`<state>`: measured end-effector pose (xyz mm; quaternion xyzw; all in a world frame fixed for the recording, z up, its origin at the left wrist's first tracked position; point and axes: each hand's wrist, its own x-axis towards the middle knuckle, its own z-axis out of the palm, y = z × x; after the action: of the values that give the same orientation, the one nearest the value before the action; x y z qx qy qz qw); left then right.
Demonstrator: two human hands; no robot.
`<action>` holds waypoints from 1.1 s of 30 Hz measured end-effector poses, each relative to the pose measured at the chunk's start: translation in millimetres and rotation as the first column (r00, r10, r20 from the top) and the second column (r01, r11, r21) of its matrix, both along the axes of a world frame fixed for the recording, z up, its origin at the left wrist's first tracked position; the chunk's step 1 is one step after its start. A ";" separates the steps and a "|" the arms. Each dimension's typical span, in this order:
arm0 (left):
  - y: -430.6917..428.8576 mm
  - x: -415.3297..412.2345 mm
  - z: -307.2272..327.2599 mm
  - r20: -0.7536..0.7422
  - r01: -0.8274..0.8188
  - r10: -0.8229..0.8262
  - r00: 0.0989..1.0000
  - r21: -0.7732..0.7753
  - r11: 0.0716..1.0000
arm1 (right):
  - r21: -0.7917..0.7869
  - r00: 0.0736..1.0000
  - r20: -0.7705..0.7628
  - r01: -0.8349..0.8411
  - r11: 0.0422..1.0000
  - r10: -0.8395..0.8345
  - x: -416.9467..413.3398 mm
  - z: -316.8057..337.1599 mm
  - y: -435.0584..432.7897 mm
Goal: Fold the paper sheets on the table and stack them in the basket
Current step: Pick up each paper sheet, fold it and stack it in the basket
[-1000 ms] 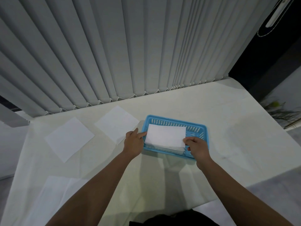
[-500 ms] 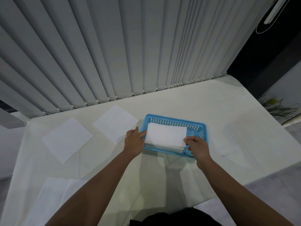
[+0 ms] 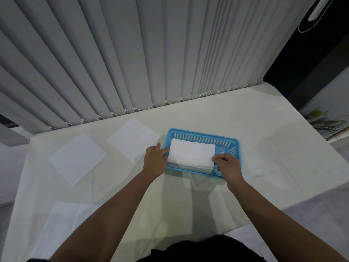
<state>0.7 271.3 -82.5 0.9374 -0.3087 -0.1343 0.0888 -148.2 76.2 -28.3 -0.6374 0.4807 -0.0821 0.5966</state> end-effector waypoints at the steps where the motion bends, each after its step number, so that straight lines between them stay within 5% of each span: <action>1: -0.3 -4.2 6.5 -0.007 -0.036 0.036 0.999 -0.050 0.998 | -0.032 1.000 -0.017 -0.002 0.999 0.001 -0.6 -2.2 -0.7; 4: -2.0 -16.3 27.2 -0.070 -0.302 0.296 0.952 -0.334 0.893 | -0.213 0.993 -0.111 -0.054 0.975 0.031 -3.5 -9.8 -5.4; 7: -13.5 -20.0 37.1 0.073 -0.197 0.249 0.966 -0.417 0.887 | -0.511 0.965 -0.180 -0.255 0.821 0.188 -3.9 -17.7 -8.4; 10: -30.4 -15.9 38.8 0.106 0.009 0.016 0.994 -0.235 0.972 | -0.643 0.827 -0.414 -0.561 0.521 0.380 2.3 -21.7 -5.4; 14: -38.0 -14.2 24.4 0.030 0.182 -0.185 0.982 0.088 0.979 | -0.495 0.584 -0.681 -0.812 0.310 0.443 5.7 -31.2 2.7; 26: -25.8 -2.1 25.9 -0.022 0.212 -0.213 0.977 0.238 0.948 | -0.430 0.558 -0.663 -0.830 0.356 0.499 -2.3 -39.9 -4.6; 33: -3.6 -8.6 33.9 0.027 0.075 -0.078 0.997 0.113 0.991 | -0.423 0.516 -0.684 -0.857 0.295 0.516 2.8 -18.2 -17.5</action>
<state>-7.9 267.7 -48.6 0.9304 -0.3378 -0.1398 0.0259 -145.3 58.7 -46.5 -0.9607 0.1865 0.1473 0.1432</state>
